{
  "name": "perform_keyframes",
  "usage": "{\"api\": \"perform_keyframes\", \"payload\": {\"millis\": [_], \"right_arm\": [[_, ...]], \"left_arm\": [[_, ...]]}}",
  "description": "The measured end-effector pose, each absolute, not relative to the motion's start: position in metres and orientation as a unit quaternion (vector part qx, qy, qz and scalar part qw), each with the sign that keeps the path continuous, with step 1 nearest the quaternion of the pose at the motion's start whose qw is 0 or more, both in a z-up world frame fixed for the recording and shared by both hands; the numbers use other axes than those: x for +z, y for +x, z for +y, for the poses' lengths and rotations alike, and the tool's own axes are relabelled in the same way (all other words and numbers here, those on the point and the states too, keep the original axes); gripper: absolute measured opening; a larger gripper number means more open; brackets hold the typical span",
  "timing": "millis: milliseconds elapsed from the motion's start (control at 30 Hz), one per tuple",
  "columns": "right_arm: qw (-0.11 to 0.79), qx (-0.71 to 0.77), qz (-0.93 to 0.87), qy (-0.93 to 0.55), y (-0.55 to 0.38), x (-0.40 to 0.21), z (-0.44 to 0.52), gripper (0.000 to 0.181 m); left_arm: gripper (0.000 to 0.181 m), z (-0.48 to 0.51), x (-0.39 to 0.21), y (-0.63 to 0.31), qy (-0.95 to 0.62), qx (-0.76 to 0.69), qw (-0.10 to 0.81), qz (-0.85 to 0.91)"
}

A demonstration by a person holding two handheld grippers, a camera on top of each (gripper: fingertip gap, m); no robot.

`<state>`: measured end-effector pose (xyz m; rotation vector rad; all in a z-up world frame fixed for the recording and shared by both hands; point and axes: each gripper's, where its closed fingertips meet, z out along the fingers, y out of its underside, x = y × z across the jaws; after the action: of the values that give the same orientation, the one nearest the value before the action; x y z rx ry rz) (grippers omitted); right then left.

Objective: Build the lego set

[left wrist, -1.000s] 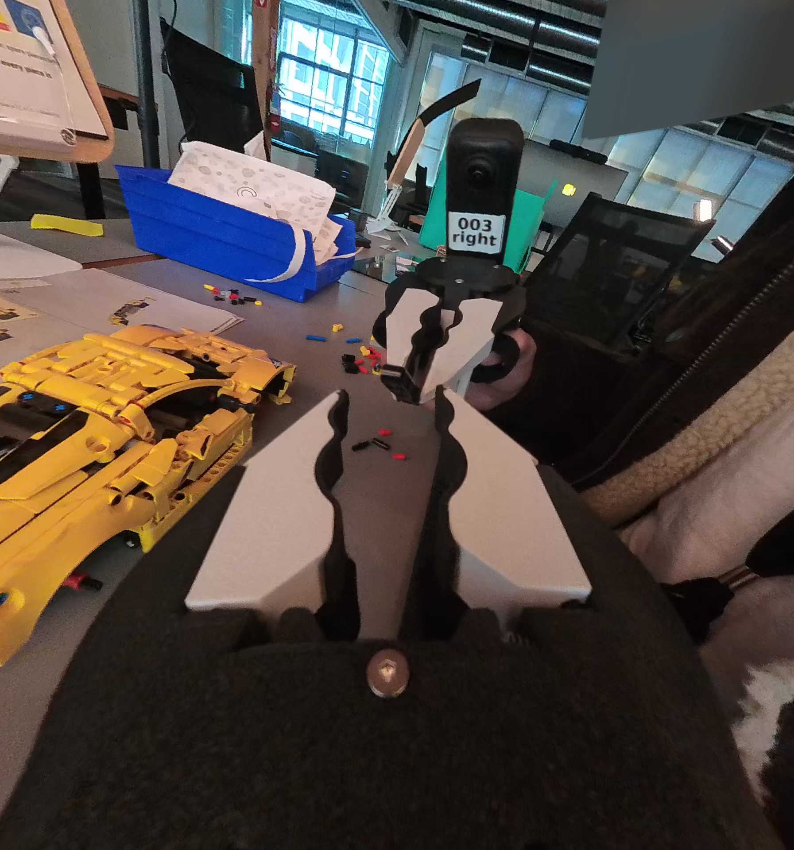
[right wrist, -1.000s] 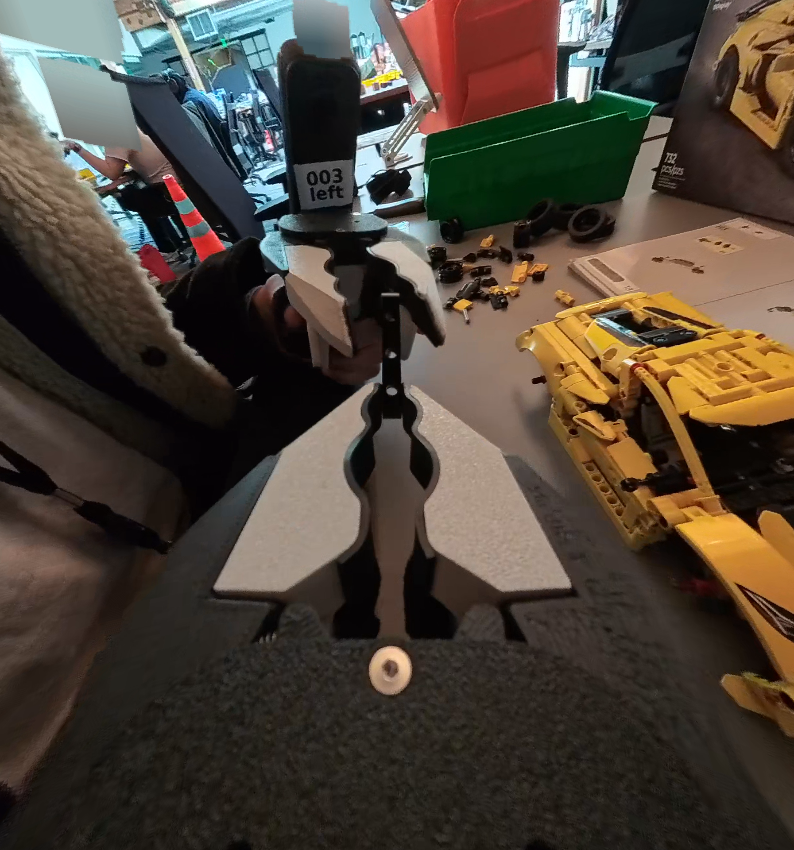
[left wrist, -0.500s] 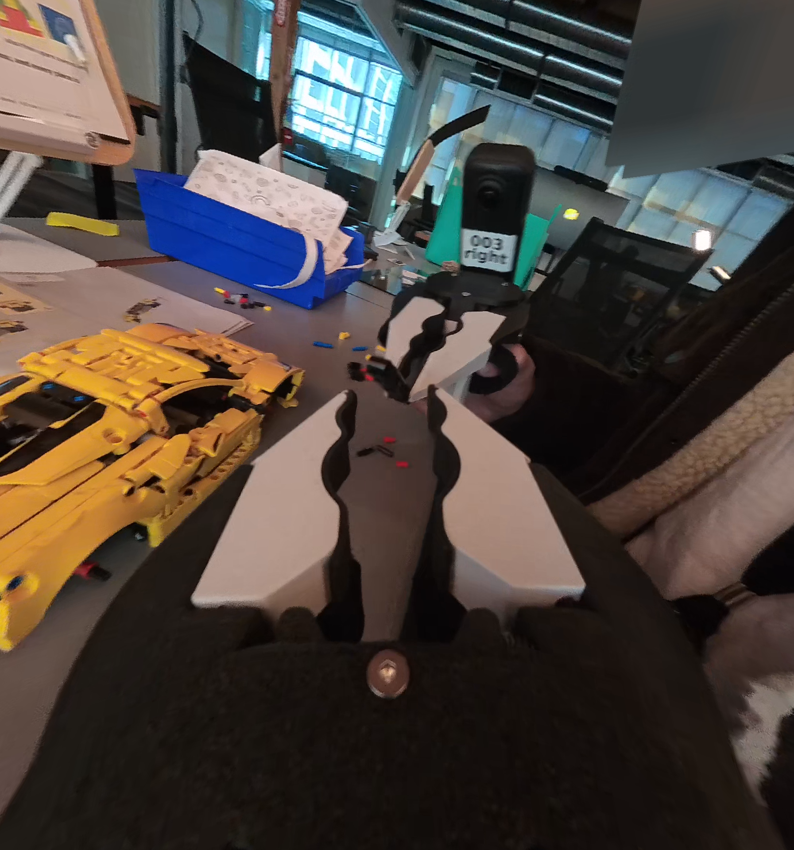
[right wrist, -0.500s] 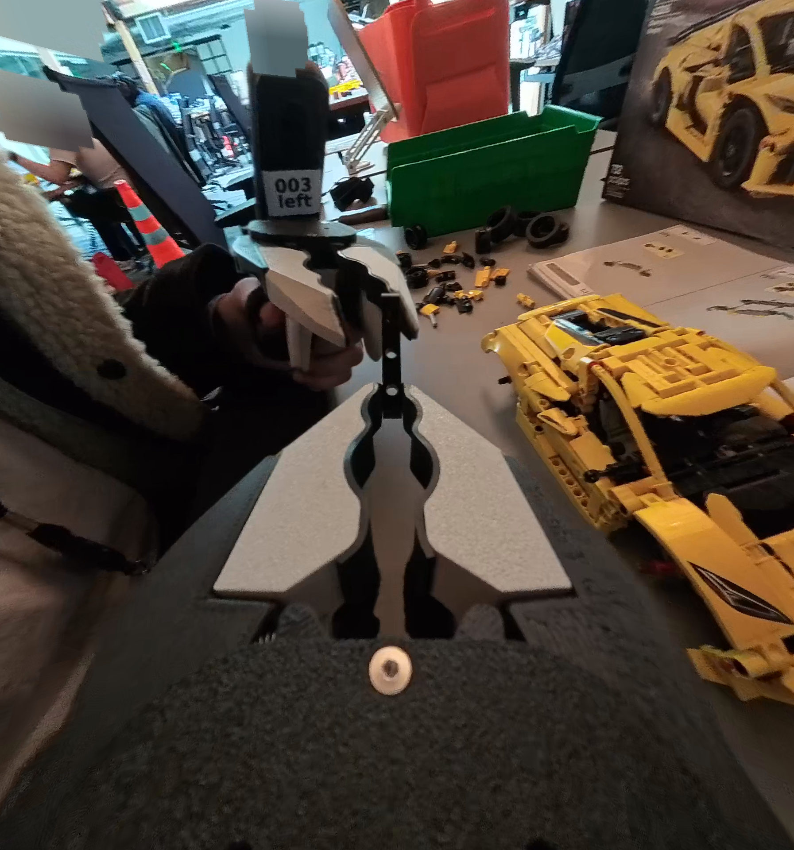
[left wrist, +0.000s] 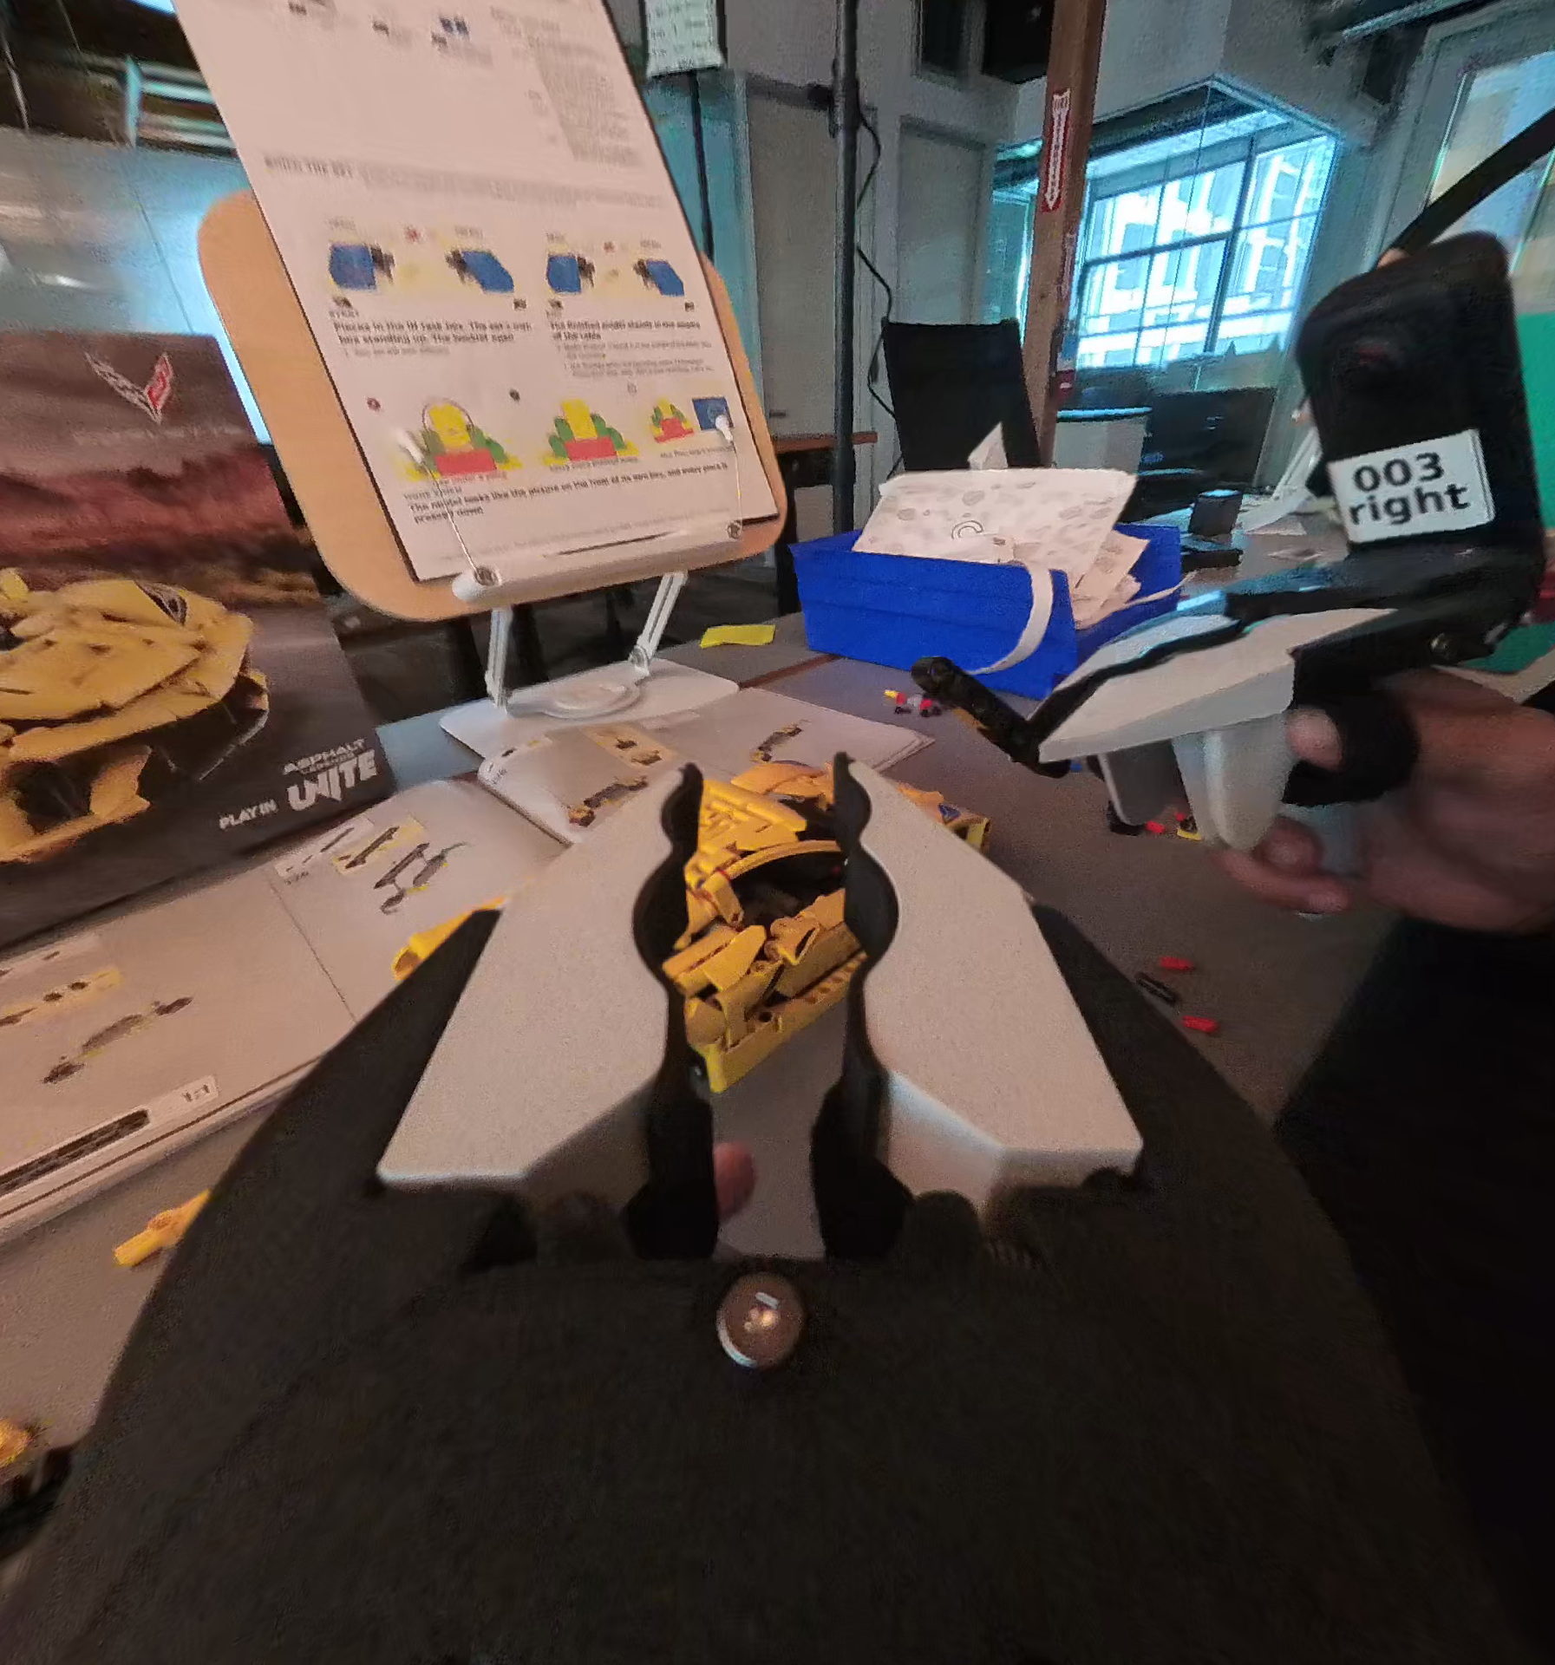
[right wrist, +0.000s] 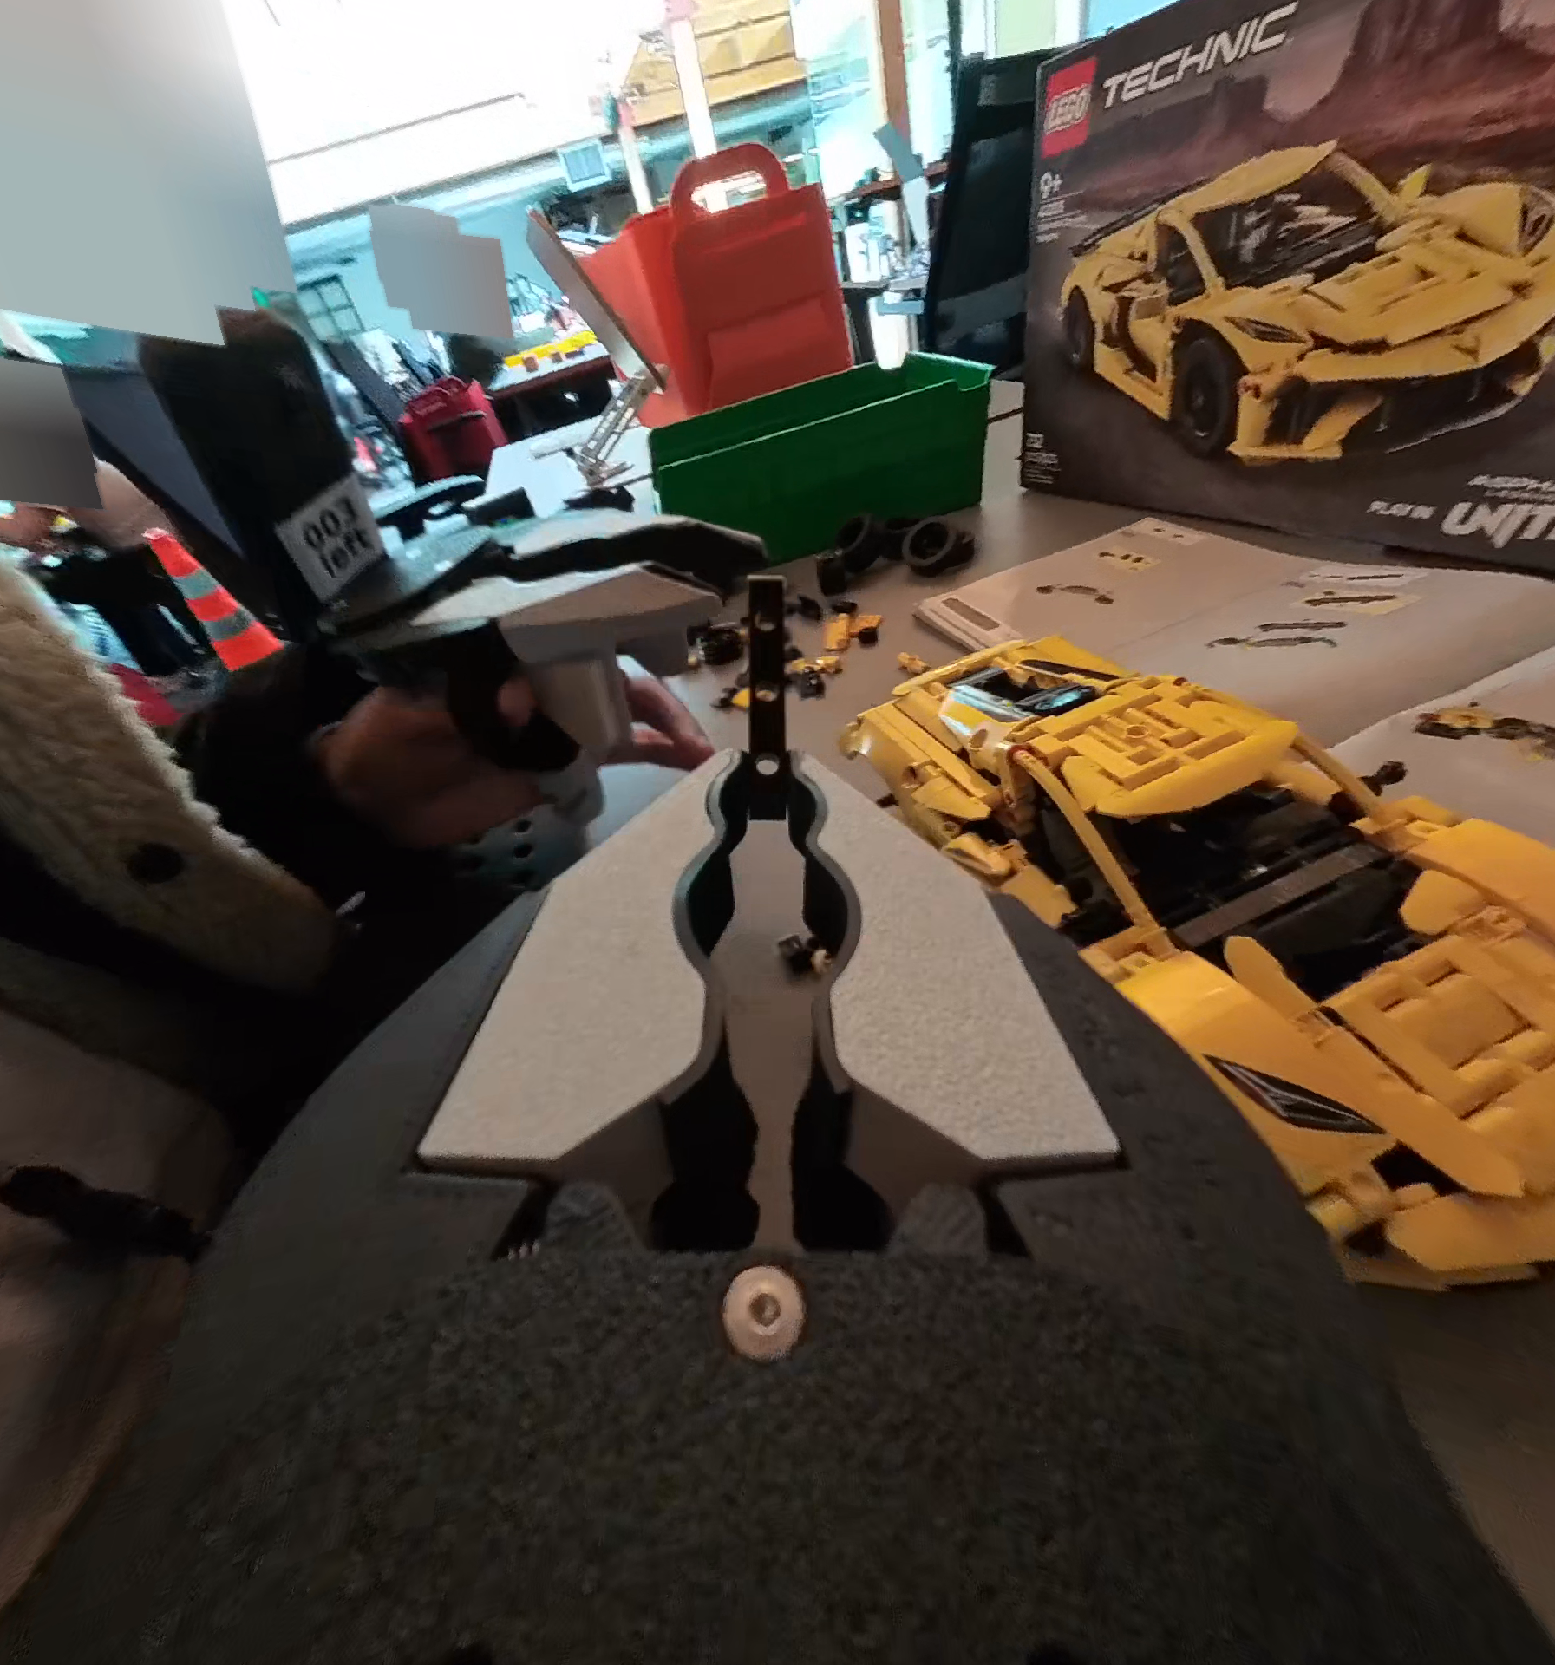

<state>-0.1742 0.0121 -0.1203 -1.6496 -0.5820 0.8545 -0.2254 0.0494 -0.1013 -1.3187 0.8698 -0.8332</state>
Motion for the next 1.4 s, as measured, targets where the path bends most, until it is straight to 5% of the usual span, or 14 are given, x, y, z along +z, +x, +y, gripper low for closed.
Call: {"api": "perform_keyframes", "payload": {"millis": [200, 367, 700, 1233, 1400], "right_arm": [[0.543, 0.410, -0.237, -0.693, -0.174, -0.118, 0.008, 0.006], [0.553, 0.370, -0.239, -0.707, -0.171, -0.123, 0.013, 0.006], [0.610, 0.143, -0.261, -0.735, -0.157, -0.132, 0.030, 0.006], [0.594, 0.167, -0.264, -0.741, -0.161, -0.137, 0.028, 0.006], [0.593, 0.146, -0.272, -0.743, -0.162, -0.140, 0.029, 0.006]], "left_arm": [[0.032, 0.002, -0.119, -0.192, -0.588, -0.544, 0.433, 0.414], [0.032, 0.017, -0.128, -0.189, -0.641, -0.574, 0.379, 0.342], [0.018, 0.030, -0.131, -0.163, -0.690, -0.570, 0.396, 0.207], [0.024, 0.036, -0.123, -0.164, -0.672, -0.583, 0.418, 0.183], [0.009, 0.036, -0.123, -0.164, -0.671, -0.574, 0.430, 0.191]]}}
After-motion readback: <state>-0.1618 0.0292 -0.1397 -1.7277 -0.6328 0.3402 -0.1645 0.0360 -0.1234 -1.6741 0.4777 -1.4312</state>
